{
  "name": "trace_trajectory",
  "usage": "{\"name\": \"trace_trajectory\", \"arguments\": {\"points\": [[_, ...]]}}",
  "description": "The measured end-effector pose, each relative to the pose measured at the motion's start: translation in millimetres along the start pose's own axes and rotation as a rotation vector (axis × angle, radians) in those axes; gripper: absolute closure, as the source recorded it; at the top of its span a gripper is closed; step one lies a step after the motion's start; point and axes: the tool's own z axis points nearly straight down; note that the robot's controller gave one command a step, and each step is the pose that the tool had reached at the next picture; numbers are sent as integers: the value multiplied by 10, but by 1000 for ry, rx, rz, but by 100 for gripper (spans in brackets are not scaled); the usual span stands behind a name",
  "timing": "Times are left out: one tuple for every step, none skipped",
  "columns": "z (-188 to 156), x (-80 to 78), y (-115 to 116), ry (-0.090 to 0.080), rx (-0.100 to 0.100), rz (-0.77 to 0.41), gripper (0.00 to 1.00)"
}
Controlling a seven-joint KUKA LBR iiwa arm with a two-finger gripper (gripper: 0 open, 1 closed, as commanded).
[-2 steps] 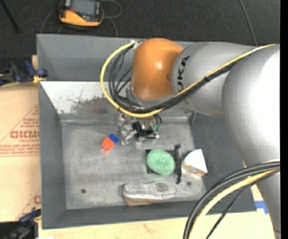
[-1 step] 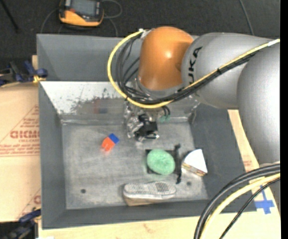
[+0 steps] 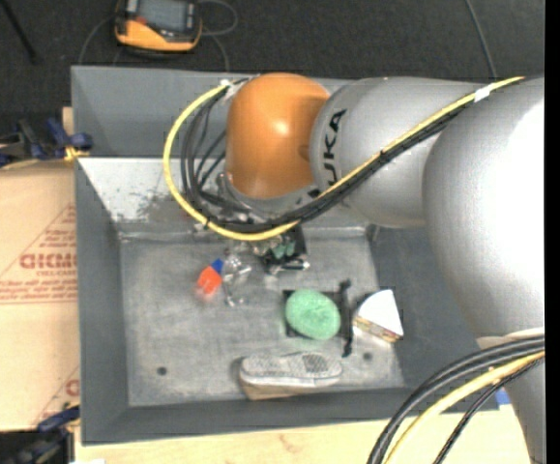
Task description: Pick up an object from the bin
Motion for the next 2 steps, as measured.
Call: {"name": "trace_trajectory", "arguments": {"points": [[-1,0,-1,0,0,1,0],[571,-220,-129,-3,0,74,100]]}}
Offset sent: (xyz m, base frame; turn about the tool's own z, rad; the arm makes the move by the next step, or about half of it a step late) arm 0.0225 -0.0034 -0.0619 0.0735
